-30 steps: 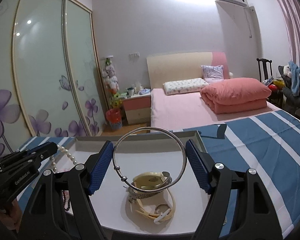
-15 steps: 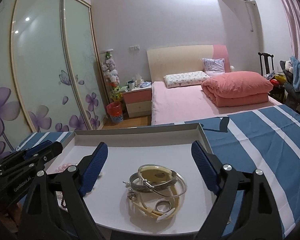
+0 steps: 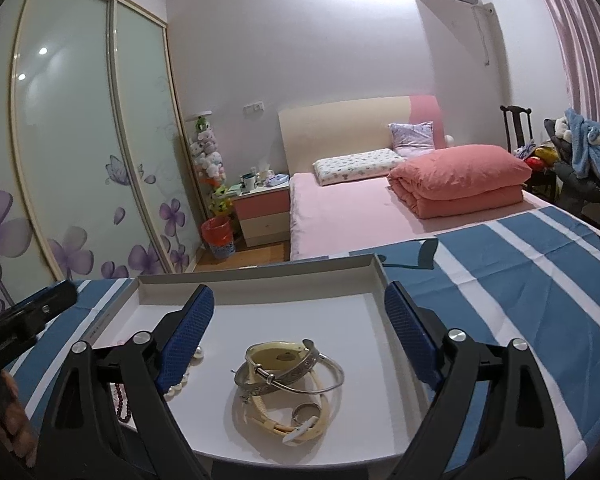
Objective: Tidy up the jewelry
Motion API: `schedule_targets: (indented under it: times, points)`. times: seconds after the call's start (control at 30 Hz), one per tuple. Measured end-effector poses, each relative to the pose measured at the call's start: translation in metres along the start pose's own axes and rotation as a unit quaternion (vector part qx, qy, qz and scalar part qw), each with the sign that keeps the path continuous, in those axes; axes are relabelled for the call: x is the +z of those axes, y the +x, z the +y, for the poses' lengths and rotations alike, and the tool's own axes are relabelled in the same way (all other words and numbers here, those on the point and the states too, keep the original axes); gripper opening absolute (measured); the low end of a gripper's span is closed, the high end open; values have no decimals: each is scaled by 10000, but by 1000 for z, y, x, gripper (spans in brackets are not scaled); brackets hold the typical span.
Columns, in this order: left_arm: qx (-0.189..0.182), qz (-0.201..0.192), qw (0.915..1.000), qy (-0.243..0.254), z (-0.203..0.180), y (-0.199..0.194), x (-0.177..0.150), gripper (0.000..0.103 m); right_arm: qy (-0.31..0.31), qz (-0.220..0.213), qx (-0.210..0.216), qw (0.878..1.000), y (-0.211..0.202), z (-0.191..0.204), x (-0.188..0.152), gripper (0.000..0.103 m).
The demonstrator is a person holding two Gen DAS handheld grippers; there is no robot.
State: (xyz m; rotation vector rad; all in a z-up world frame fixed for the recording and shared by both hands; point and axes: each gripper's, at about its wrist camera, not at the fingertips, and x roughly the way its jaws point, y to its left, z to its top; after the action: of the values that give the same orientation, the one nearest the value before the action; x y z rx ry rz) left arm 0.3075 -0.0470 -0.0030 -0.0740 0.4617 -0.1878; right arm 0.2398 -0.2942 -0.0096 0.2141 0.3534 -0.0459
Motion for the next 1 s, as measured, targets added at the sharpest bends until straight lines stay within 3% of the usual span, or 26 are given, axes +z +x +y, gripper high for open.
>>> schedule_targets:
  times: [0.17,0.43,0.6,1.0]
  points:
    - [225,-123,9997,-48,18,-31,-3,86,-138,-102,39,9998,-21,6,3,101]
    - [477,-277,9985,-20,34,-86,-14,98,-354,18,205,9992,-60,23,-4,101]
    - [503,-361,9981,73,29,-122,-28,99,-394,38,120,9991,-88,27,-9,101]
    - [519,-439,9976,157,17,-166,-54,99,-681,-176,54,9975,-131,29,-27,101]
